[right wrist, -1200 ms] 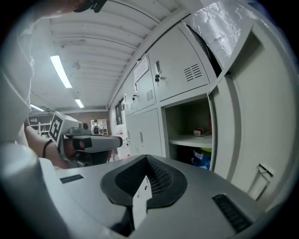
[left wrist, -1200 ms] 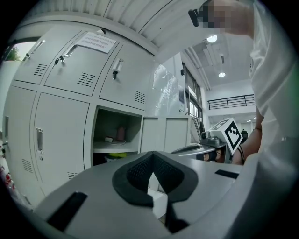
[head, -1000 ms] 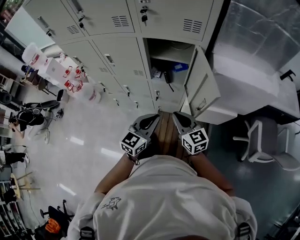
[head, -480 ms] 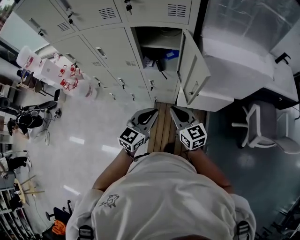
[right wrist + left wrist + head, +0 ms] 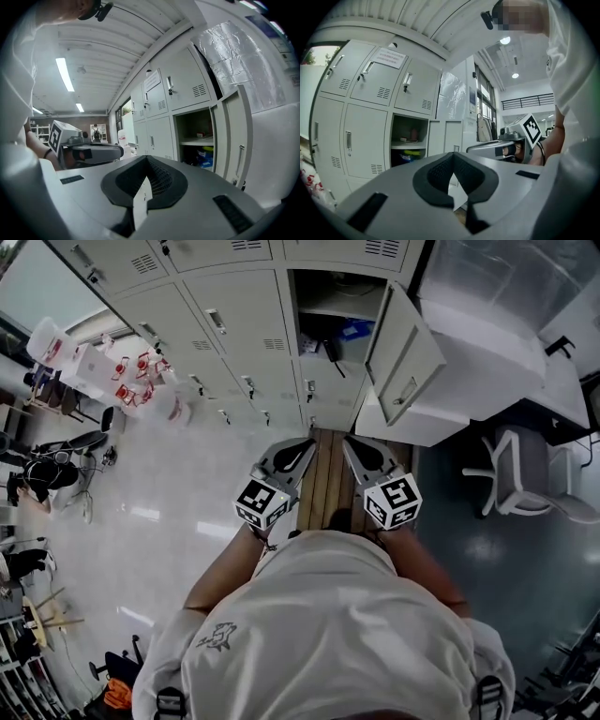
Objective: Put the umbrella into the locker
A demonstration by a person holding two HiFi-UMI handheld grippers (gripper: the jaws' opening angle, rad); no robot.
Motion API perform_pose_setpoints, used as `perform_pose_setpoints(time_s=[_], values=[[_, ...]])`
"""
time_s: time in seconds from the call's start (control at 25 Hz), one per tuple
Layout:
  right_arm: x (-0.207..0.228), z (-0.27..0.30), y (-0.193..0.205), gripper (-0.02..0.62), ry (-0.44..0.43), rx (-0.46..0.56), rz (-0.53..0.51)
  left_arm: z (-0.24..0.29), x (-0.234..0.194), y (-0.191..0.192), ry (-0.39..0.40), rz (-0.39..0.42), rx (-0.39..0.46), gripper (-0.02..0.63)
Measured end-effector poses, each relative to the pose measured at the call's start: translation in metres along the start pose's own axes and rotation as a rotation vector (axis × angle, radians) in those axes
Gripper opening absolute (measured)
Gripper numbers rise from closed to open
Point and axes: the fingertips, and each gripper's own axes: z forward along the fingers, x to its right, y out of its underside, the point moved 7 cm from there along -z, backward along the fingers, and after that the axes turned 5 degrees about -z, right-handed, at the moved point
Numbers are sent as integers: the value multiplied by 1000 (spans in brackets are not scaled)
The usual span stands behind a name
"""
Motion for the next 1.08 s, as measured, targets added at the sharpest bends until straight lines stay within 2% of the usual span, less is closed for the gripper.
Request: perform_pose_setpoints(time_s=[0.28,0.56,0.8,1.08], values=[[-72,-3,-11,41,22,10,-37,-73,1,-6,25,9,36,11],[-139,-1,-17,41,40,38,-47,-125,7,7,46,-13,36,11],[-167,0,-15,41,53,42,-28,-152,9,5,69,-4,50,11],[-191,9,-16,41,44,37,-62,-171,6,6,79,-1,55,11]])
